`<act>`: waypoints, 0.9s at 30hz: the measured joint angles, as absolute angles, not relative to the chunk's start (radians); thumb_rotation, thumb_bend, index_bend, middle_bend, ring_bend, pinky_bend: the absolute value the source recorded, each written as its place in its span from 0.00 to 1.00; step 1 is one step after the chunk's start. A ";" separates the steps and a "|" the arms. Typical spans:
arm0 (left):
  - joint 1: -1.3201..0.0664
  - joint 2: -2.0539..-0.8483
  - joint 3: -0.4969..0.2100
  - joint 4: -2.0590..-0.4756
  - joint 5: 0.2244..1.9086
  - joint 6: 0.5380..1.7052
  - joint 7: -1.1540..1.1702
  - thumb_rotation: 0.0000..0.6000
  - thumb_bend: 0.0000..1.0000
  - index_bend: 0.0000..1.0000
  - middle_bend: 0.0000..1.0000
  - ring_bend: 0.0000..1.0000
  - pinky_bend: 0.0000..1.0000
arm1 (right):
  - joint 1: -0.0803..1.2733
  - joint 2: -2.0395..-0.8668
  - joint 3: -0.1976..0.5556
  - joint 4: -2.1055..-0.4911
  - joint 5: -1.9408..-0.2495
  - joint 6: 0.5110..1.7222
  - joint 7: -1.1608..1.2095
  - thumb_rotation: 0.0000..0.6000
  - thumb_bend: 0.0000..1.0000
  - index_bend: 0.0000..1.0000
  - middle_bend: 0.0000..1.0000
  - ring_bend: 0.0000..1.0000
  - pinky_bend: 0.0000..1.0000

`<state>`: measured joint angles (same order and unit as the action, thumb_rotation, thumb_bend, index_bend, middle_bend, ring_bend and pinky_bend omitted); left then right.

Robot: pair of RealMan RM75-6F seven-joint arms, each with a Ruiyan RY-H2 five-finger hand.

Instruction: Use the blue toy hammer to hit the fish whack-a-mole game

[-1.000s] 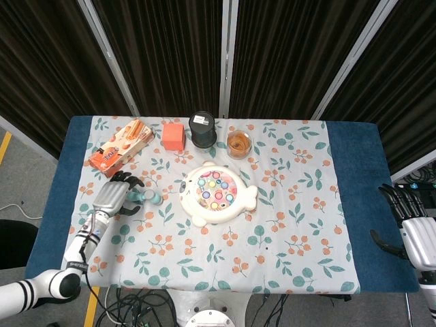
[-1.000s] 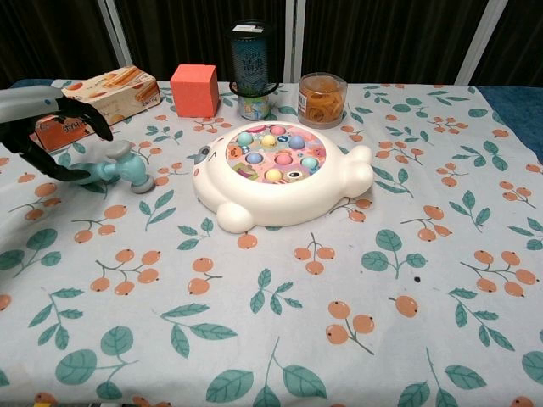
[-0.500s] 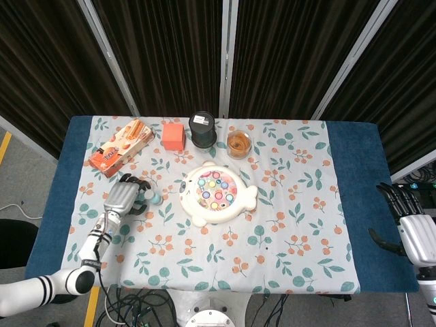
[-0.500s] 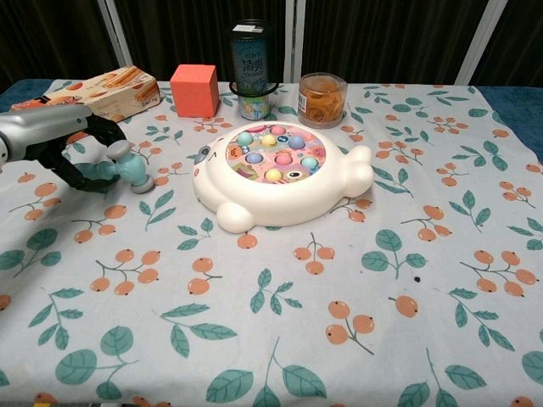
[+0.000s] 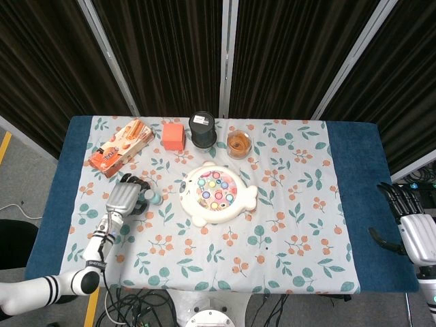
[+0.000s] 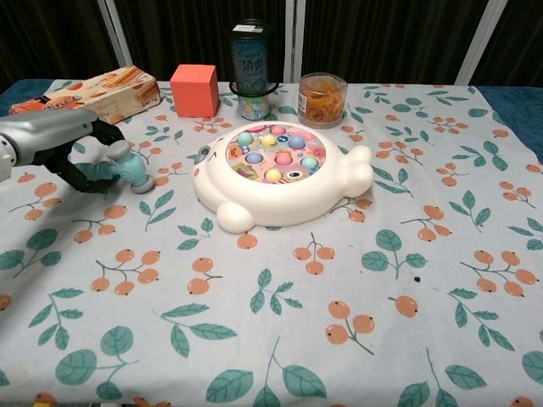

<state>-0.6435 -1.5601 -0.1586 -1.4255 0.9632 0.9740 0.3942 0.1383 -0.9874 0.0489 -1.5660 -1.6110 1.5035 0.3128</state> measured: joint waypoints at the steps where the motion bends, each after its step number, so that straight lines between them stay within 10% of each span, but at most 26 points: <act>1: -0.644 -1.561 -0.158 -1.424 0.961 0.974 0.396 1.00 0.35 0.38 0.30 0.16 0.11 | 0.138 -0.988 0.049 -1.565 -1.611 1.503 0.314 1.00 0.21 0.00 0.07 0.00 0.00; 27: -0.655 -1.595 -0.154 -1.405 0.966 0.996 0.409 1.00 0.38 0.41 0.30 0.16 0.11 | 0.136 -0.994 0.047 -1.551 -1.606 1.502 0.332 1.00 0.21 0.00 0.08 0.00 0.00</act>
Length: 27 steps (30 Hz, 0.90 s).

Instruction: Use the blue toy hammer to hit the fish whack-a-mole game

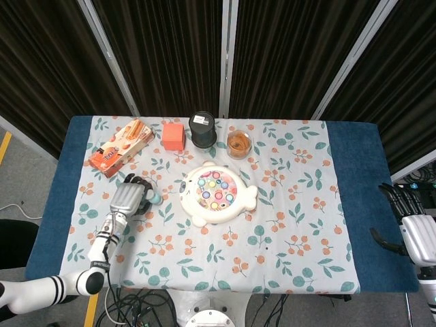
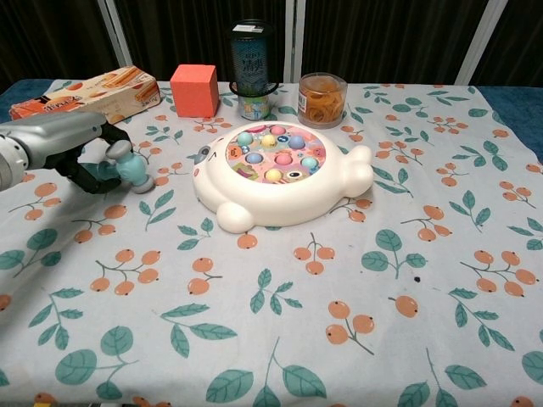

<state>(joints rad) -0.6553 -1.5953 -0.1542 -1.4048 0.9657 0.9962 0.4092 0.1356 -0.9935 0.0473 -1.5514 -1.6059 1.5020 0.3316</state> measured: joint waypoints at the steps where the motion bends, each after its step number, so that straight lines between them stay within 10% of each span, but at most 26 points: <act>1: -0.656 -1.596 -0.155 -1.404 0.964 0.996 0.410 1.00 0.38 0.41 0.30 0.17 0.11 | 0.136 -0.994 0.047 -1.551 -1.605 1.502 0.332 1.00 0.21 0.00 0.08 0.00 0.00; 27: -0.647 -1.602 -0.151 -1.390 0.983 1.002 0.387 1.00 0.46 0.52 0.36 0.19 0.14 | 0.132 -0.989 0.046 -1.563 -1.604 1.501 0.324 1.00 0.21 0.00 0.09 0.00 0.00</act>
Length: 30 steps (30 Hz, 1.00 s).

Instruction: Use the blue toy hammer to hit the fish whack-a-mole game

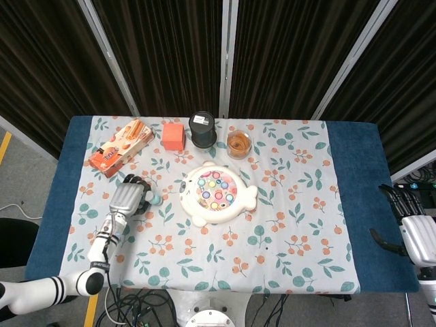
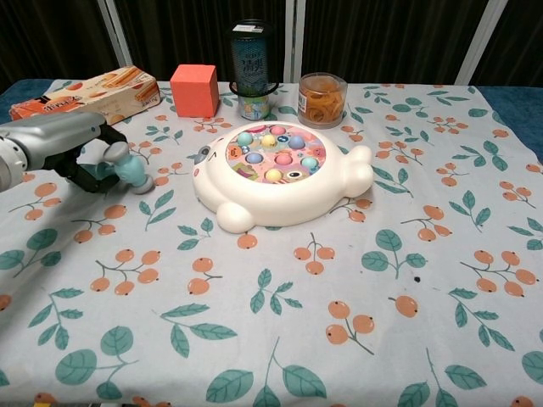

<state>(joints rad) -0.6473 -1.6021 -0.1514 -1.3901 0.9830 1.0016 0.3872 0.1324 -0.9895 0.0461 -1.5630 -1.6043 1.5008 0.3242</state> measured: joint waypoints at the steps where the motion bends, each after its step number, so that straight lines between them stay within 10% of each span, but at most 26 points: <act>1: -0.647 -1.603 -0.152 -1.389 0.987 1.003 0.384 1.00 0.47 0.53 0.37 0.20 0.15 | 0.132 -0.989 0.046 -1.563 -1.604 1.501 0.324 1.00 0.21 0.00 0.09 0.00 0.00; 30: -0.687 -1.515 -0.159 -1.394 1.252 1.010 0.223 1.00 0.57 0.64 0.63 0.47 0.51 | 0.111 -0.982 0.042 -1.571 -1.616 1.537 0.322 1.00 0.21 0.00 0.11 0.00 0.00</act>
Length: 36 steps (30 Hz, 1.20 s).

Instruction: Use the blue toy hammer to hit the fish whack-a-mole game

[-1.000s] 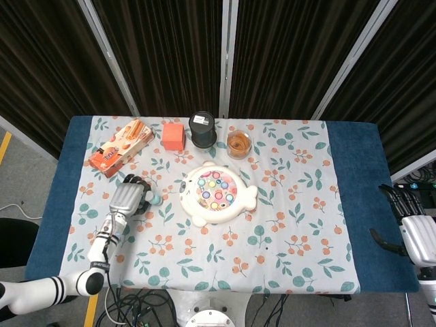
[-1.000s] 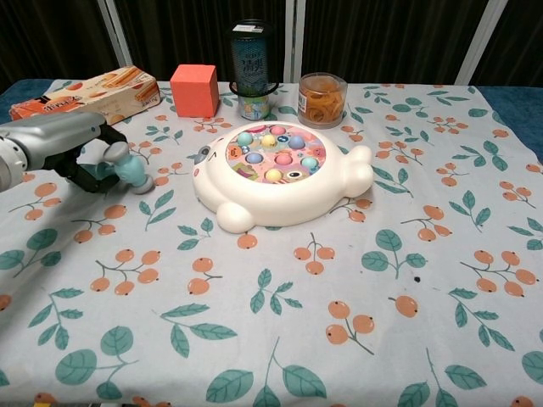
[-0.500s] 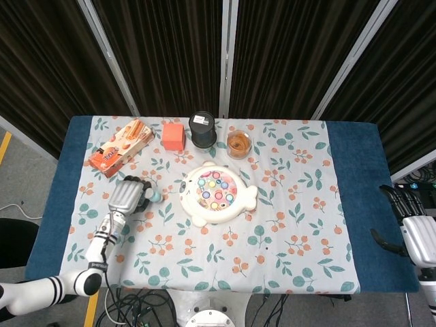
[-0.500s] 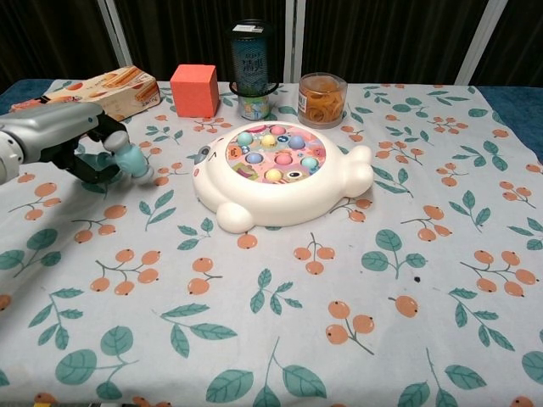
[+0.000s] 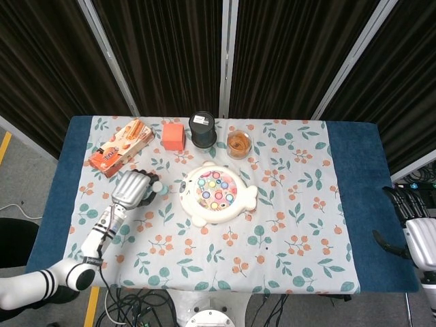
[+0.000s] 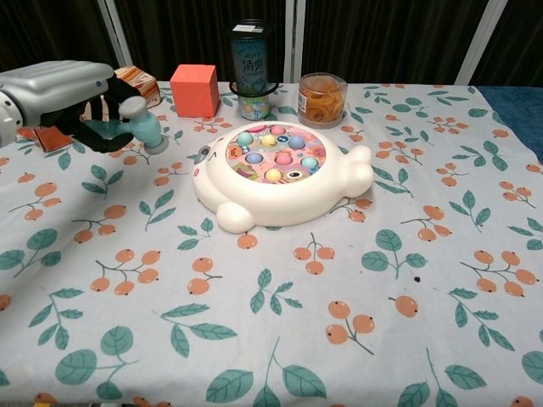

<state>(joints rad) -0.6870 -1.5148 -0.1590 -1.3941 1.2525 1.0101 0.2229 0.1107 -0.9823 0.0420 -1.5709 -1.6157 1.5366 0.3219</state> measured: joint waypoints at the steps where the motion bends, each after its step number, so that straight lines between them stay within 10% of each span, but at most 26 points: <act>1: -0.695 -1.512 -0.162 -1.393 1.260 1.002 0.214 1.00 0.58 0.65 0.63 0.47 0.52 | 0.109 -0.982 0.041 -1.571 -1.616 1.539 0.322 1.00 0.21 0.00 0.11 0.00 0.00; 36: -1.065 -1.547 -0.249 -1.298 0.984 0.640 0.298 1.00 0.62 0.65 0.66 0.51 0.59 | 0.071 -0.972 0.036 -1.568 -1.609 1.567 0.330 1.00 0.21 0.00 0.12 0.00 0.00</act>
<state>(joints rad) -1.0652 -1.5470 -0.2491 -1.2984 0.9836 0.6396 0.2976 0.0706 -0.9715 0.0356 -1.5679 -1.6085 1.5667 0.3303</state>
